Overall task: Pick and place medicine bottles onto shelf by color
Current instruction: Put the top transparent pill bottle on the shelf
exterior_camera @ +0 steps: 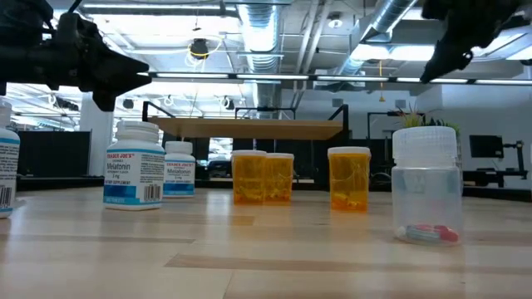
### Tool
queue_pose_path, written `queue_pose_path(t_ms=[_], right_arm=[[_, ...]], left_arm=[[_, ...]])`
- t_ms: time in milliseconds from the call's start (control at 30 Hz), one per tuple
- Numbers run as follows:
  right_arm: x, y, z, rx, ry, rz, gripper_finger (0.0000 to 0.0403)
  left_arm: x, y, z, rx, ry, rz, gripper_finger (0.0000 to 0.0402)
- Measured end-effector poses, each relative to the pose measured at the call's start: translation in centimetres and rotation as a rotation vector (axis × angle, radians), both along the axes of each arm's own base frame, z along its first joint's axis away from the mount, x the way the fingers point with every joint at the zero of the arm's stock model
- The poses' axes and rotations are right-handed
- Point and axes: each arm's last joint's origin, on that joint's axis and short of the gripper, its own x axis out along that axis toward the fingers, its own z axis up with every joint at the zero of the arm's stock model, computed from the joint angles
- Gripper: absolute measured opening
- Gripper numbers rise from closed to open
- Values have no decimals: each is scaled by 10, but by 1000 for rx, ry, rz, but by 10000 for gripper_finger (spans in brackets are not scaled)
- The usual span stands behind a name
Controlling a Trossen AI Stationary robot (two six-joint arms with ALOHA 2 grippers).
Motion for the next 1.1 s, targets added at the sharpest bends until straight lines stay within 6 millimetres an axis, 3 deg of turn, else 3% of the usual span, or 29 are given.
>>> queue_pose_path(t_ms=[200,433,733,1100], right_arm=[[28,2,-18,-25,135,61,230],[52,4,-32,7,177,71,237],[62,-1,-35,129,147,3,277],[64,23,-42,7,226,411,281]], left_arm=[[1,-4,2,21,-8,-128,179],[0,-3,2,22,-4,-106,219],[0,-1,2,18,-7,-35,246],[0,-1,1,39,11,-25,248]])
